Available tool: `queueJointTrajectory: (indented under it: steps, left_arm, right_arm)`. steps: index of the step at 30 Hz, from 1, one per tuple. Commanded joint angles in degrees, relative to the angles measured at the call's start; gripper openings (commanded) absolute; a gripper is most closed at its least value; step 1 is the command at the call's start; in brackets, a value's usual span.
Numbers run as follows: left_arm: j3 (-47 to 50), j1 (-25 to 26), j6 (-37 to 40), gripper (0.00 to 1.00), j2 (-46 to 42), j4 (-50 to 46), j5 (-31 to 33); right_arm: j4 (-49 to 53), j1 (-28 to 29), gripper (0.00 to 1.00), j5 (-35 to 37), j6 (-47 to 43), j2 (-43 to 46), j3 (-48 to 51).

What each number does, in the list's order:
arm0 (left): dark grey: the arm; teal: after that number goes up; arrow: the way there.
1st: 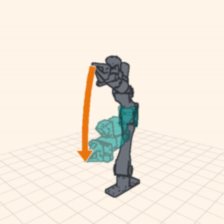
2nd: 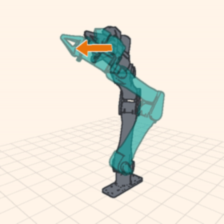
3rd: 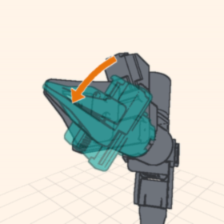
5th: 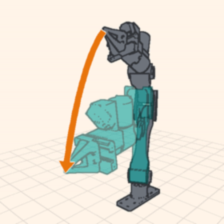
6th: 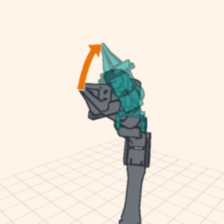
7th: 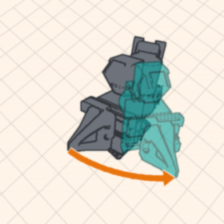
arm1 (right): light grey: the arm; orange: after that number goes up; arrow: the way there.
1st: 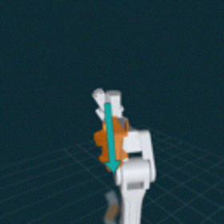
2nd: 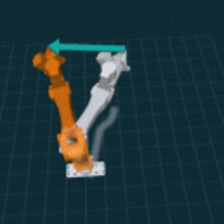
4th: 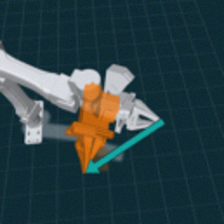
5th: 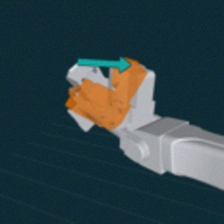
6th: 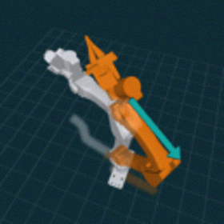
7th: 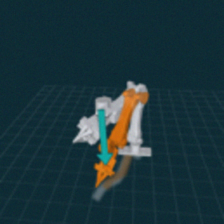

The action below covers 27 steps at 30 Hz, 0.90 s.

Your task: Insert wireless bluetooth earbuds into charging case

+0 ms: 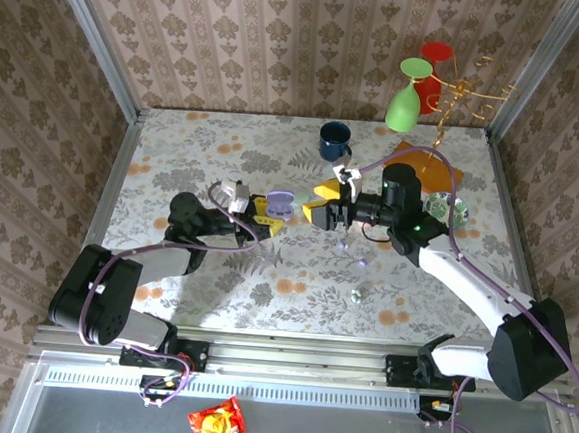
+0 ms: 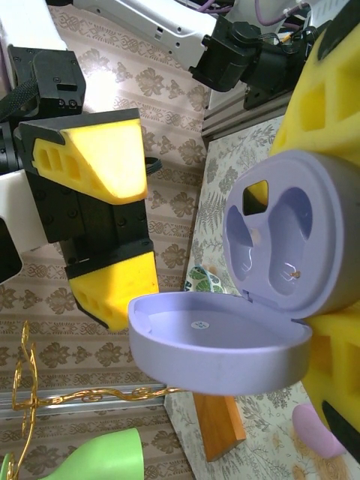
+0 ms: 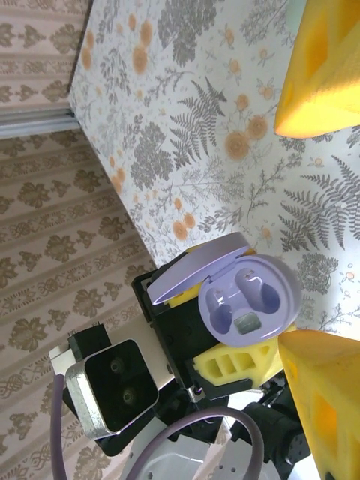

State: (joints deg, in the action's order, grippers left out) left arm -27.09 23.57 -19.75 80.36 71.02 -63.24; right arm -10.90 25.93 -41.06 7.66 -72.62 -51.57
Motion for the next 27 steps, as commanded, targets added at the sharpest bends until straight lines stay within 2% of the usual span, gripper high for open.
queueJointTrajectory:
  steps: [1, 3, 10, 14, 17, 21, 24, 27]
  left_arm:
    - [-1.73, -0.28, 0.42, 0.29, -0.2, 2.39, -1.48]
    - [-1.86, -0.22, 0.45, 0.29, -0.16, 2.33, -1.51]
    - [-4.26, 3.77, -0.65, 0.28, 2.11, 2.49, -3.44]
    - [-4.81, 4.95, -1.09, 0.28, 2.55, 2.45, -3.81]
    - [-4.86, 5.16, -1.41, 0.29, 2.0, 2.45, -4.02]
    - [-4.89, 5.34, -1.26, 0.29, 1.81, 2.47, -3.95]
    - [-5.02, 5.34, -1.35, 0.29, 2.32, 2.43, -3.92]
    - [-5.26, 5.34, -1.15, 0.29, 2.69, 2.45, -3.83]
  right_arm:
    - [-1.01, -0.68, 0.72, 1.81, -1.5, 2.57, 1.6]
    - [0.82, -0.75, 0.73, 2.33, -1.76, 3.16, 1.27]
    - [1.87, 2.26, 0.7, -3.41, -5.32, -0.18, -2.32]
    - [-0.15, 2.94, 0.63, -4.91, -3.99, -3.48, -4.51]
    - [-0.14, 3.03, 0.51, -6.56, -3.46, -5.26, -6.06]
    - [0.76, 3.04, 0.25, -8.29, -3.76, -6.23, -7.0]
    - [2.08, 3.25, 0.15, -9.3, -6.34, -5.75, -6.79]
    - [3.57, 3.47, 0.0, -9.0, -8.55, -5.04, -6.77]
